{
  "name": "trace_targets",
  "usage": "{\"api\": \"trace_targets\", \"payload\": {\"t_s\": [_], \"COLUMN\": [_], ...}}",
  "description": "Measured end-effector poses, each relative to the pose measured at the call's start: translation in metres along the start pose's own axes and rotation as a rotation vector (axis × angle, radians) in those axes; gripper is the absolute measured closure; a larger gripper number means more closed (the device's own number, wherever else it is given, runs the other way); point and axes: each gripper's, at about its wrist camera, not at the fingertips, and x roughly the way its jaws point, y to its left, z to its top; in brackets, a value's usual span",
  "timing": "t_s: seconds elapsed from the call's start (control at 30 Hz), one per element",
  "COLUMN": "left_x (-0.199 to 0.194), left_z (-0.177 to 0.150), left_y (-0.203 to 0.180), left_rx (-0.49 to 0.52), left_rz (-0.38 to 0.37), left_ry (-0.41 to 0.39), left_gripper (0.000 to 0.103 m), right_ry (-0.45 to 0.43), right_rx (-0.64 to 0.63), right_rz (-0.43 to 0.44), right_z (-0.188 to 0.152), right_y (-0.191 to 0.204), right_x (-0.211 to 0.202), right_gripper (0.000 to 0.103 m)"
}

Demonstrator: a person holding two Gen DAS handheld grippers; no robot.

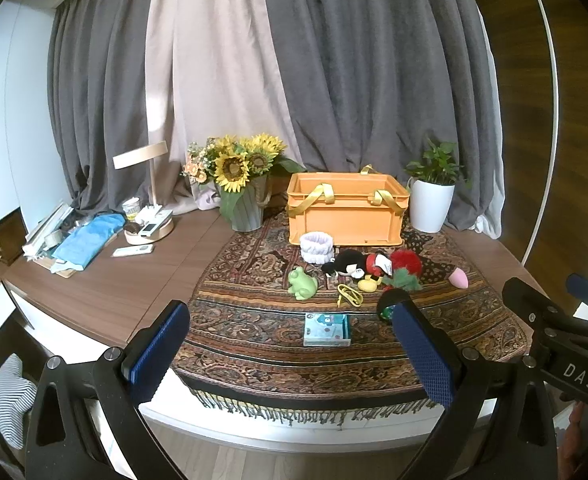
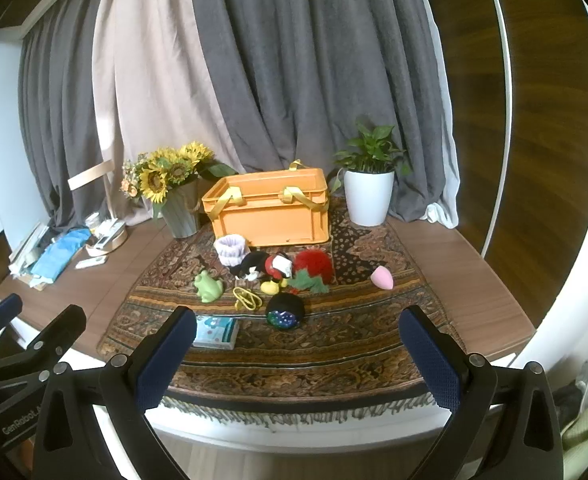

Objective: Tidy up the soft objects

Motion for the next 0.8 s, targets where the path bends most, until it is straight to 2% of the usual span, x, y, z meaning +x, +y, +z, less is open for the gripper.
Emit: {"api": "trace_targets", "payload": {"t_s": [0.8], "left_x": [0.0009], "left_z": [-0.0027], "left_y": [-0.0078], "left_rx": [0.004], "left_rz": [0.002], "left_ry": [-0.006], "left_gripper": [0.0], "right_ry": [-0.001], "right_rx": [0.003], "right_rz": [0.002], "right_z": [0.0002], "right_y": [-0.0001], "right_x": [-0.0002], "right_gripper": [0.001]}}
